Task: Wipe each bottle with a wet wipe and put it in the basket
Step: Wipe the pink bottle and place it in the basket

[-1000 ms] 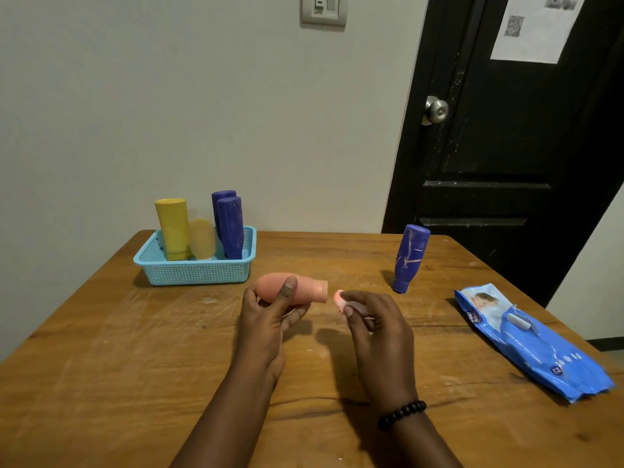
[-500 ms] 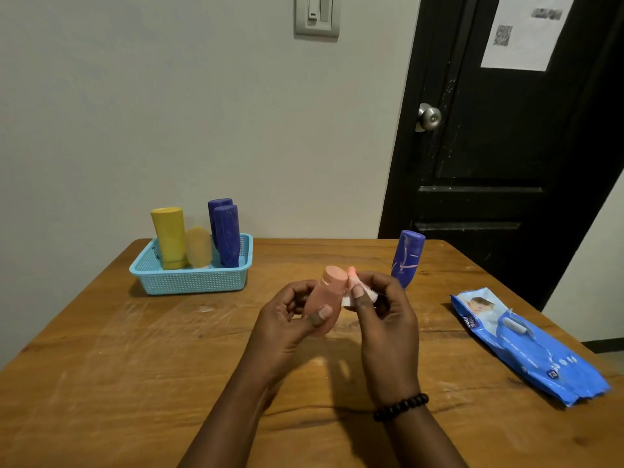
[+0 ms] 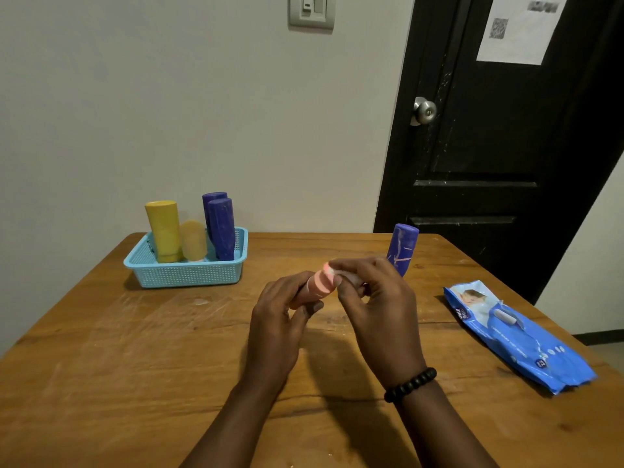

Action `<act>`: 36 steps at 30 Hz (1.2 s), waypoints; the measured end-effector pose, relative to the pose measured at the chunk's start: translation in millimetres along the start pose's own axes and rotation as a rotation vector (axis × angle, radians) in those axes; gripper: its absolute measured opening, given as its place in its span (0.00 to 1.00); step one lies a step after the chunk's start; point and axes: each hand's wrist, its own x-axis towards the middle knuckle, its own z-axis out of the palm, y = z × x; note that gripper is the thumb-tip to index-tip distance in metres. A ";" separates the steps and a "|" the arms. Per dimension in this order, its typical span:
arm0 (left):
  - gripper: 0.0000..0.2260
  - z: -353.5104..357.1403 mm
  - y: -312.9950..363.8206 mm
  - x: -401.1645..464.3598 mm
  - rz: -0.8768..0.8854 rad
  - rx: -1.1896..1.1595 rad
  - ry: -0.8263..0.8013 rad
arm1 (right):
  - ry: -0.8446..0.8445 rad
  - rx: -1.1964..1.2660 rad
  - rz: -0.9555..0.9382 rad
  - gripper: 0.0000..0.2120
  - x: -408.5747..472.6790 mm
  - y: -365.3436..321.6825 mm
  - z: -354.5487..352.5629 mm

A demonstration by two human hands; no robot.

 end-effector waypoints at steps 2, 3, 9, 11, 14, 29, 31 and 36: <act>0.21 -1.2 -1.2 0.2 0.040 0.039 0.024 | -0.026 -0.021 -0.007 0.11 -0.9 -0.9 4.1; 0.20 -2.4 -2.2 0.4 0.060 0.061 0.032 | -0.031 -0.010 -0.004 0.11 -2.1 -0.8 5.3; 0.21 -5.4 -2.9 0.6 0.129 0.125 0.056 | 0.011 0.011 -0.001 0.16 -9.0 -2.5 14.7; 0.21 -4.9 -1.4 -0.3 0.138 0.126 0.066 | 0.056 -0.003 -0.022 0.15 -10.1 -4.2 17.4; 0.22 -4.3 0.6 -2.0 0.135 0.088 0.071 | 0.091 -0.048 -0.124 0.12 -15.4 -10.0 19.5; 0.20 -4.8 3.5 -1.8 0.041 -0.103 0.051 | -0.043 -0.049 -0.139 0.15 -0.4 -7.7 2.1; 0.20 -6.4 0.5 -1.5 0.016 -0.123 0.043 | -0.013 -0.089 -0.207 0.15 -9.1 -5.1 6.1; 0.19 -4.2 -1.9 -1.3 -0.186 -0.251 -0.021 | -0.007 0.119 -0.077 0.14 -16.5 3.7 3.2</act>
